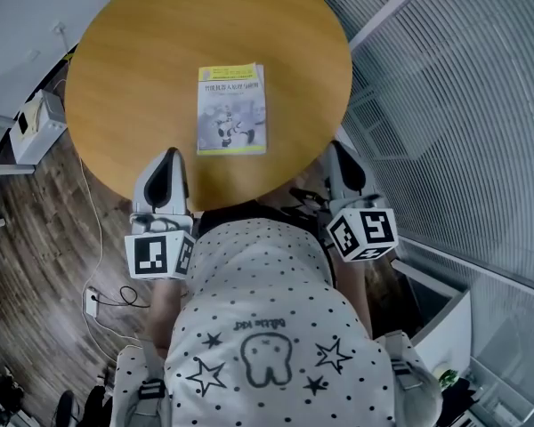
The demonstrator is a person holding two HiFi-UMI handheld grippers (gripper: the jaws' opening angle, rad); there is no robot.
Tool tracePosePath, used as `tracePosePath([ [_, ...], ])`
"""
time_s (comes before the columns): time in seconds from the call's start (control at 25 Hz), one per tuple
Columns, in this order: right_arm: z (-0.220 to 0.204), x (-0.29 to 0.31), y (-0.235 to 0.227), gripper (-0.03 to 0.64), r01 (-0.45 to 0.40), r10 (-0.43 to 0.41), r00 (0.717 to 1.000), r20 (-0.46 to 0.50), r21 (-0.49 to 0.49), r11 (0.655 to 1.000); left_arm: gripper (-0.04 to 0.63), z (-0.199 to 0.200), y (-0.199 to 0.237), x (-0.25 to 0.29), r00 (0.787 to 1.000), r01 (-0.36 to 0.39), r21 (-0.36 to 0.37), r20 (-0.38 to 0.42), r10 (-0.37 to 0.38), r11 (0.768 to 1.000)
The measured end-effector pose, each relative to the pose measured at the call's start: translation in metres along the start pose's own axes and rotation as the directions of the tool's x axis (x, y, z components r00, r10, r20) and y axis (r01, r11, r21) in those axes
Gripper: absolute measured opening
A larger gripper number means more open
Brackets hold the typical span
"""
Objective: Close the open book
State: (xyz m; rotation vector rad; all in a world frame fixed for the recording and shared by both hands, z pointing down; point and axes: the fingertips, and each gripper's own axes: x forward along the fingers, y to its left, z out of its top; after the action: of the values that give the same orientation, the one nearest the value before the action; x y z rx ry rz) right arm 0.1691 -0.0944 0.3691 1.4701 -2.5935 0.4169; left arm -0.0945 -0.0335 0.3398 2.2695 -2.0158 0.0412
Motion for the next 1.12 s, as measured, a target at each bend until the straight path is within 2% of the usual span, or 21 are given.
tracePosePath([
  [1.12, -0.001, -0.023, -0.008, 0.005, 0.012, -0.012, 1.000, 0.003, -0.042, 0.999, 0.009, -0.005, -0.011, -0.010, 1.000, 0.007, -0.009, 0.006, -0.007, 1.000],
])
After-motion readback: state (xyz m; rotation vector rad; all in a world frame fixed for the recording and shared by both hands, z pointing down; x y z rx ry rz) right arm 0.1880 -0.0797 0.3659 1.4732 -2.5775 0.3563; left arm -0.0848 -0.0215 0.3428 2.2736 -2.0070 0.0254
